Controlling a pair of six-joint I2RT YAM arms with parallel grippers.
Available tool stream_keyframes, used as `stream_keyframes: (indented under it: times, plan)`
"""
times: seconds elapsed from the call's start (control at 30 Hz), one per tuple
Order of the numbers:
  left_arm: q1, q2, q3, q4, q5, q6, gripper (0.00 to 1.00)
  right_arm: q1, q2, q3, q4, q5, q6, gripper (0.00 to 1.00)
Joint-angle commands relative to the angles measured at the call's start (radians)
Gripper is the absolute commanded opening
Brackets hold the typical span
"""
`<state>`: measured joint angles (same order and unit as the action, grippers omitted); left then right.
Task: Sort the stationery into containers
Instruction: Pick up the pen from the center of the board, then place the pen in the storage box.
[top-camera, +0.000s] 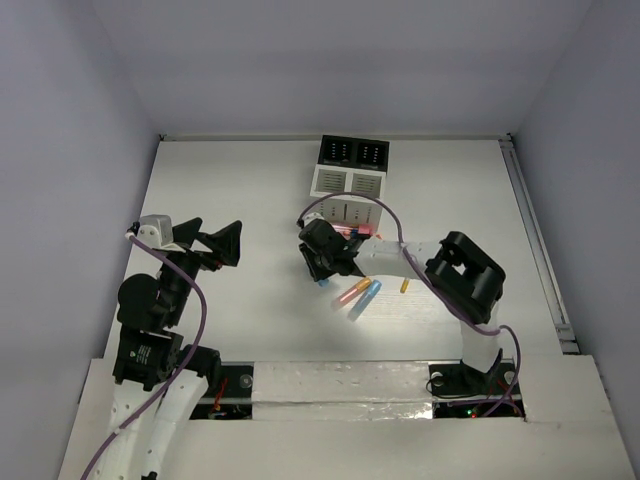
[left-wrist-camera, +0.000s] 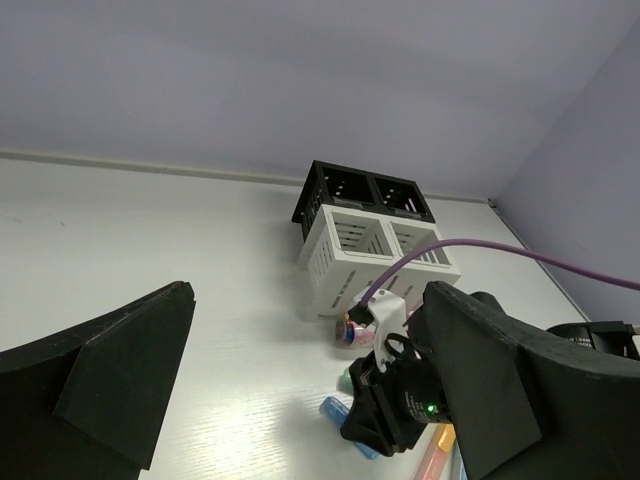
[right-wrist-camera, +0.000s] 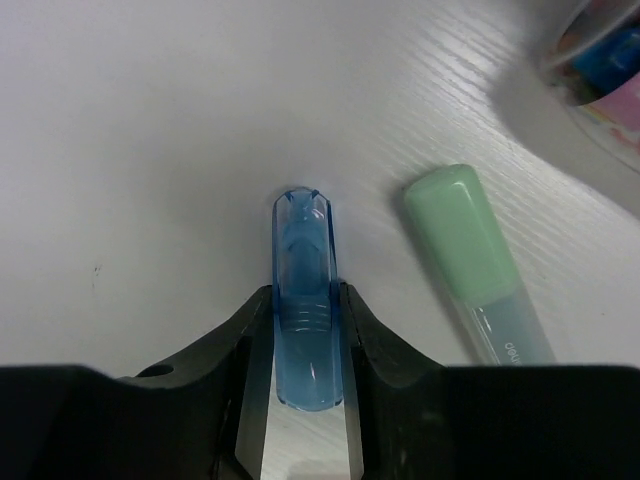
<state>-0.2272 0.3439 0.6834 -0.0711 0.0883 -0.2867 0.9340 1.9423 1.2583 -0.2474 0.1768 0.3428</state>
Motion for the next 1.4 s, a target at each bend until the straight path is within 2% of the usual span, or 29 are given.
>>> stream_keyframes:
  times: [0.0,0.17,0.3,0.43,0.53,0.63,0.77,1.0,1.37]
  plan:
    - [0.0,0.003,0.03,0.05,0.011,0.004,0.99,0.017,0.018,0.035,-0.033,0.026,-0.008,0.16]
    - [0.0,0.003,0.028,0.05,0.014,0.003,0.99,0.017,-0.035,0.059,-0.001,-0.02,-0.011,0.13]
    - [0.0,0.006,0.03,0.051,0.016,0.003,0.99,0.008,-0.092,0.134,0.058,0.006,-0.033,0.12]
    - [0.0,0.004,0.028,0.051,0.019,0.003,0.99,-0.094,-0.152,0.168,0.203,-0.091,-0.041,0.12]
    - [0.0,0.004,0.028,0.051,0.019,0.003,0.99,-0.171,-0.167,0.196,0.338,-0.105,-0.036,0.12]
    - [-0.009,0.004,0.028,0.051,0.018,0.001,0.99,-0.283,-0.117,0.245,0.42,-0.079,-0.033,0.12]
    - [-0.009,0.007,0.031,0.044,0.002,0.001,0.99,-0.391,0.015,0.431,0.471,-0.095,-0.022,0.13]
    - [-0.009,0.015,0.027,0.05,0.004,-0.002,0.99,-0.466,0.256,0.748,0.373,-0.079,-0.074,0.14]
    - [-0.009,0.043,0.004,0.099,0.002,-0.049,0.99,-0.477,0.302,0.716,0.402,-0.111,-0.099,0.17]
